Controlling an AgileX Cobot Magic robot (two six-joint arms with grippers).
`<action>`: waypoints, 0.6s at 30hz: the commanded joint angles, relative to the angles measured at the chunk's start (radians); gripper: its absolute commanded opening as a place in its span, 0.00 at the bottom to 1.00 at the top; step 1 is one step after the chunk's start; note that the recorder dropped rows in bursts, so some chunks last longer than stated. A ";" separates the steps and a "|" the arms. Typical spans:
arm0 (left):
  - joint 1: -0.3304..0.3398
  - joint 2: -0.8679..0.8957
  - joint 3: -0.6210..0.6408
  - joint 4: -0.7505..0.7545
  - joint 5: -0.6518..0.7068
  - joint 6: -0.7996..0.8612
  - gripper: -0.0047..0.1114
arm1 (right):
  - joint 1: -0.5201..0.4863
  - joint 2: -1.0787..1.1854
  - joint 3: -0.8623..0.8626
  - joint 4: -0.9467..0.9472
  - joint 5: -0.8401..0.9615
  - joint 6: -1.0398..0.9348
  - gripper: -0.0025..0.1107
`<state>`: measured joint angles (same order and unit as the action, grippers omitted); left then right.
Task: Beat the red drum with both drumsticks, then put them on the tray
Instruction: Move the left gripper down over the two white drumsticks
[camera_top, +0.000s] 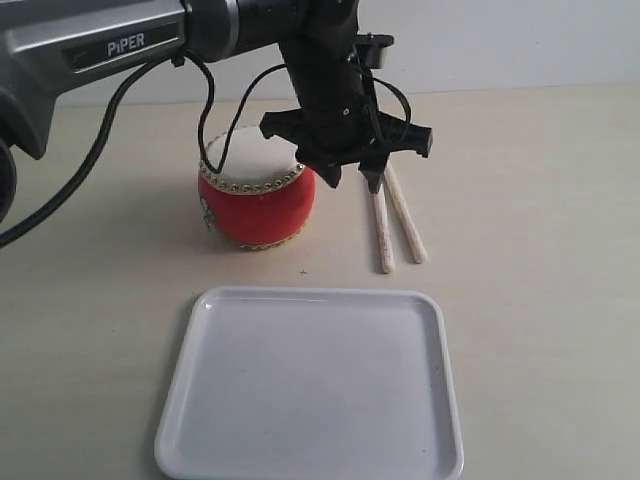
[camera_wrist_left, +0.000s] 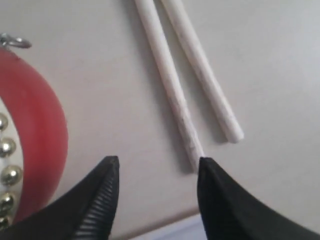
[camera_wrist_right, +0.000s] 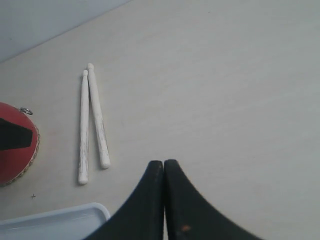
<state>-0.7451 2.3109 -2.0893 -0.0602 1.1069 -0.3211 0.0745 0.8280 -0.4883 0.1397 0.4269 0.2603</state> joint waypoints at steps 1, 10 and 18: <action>-0.003 0.000 -0.008 -0.101 -0.097 -0.054 0.46 | 0.003 0.004 -0.007 0.000 -0.015 -0.007 0.02; -0.025 0.052 -0.008 -0.090 -0.091 -0.235 0.46 | 0.003 0.004 -0.007 0.000 -0.015 -0.007 0.02; -0.037 0.109 -0.008 -0.105 -0.070 -0.248 0.46 | 0.003 0.004 -0.007 0.000 -0.013 -0.007 0.02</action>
<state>-0.7738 2.4096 -2.0931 -0.1625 1.0344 -0.5570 0.0745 0.8280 -0.4883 0.1397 0.4251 0.2603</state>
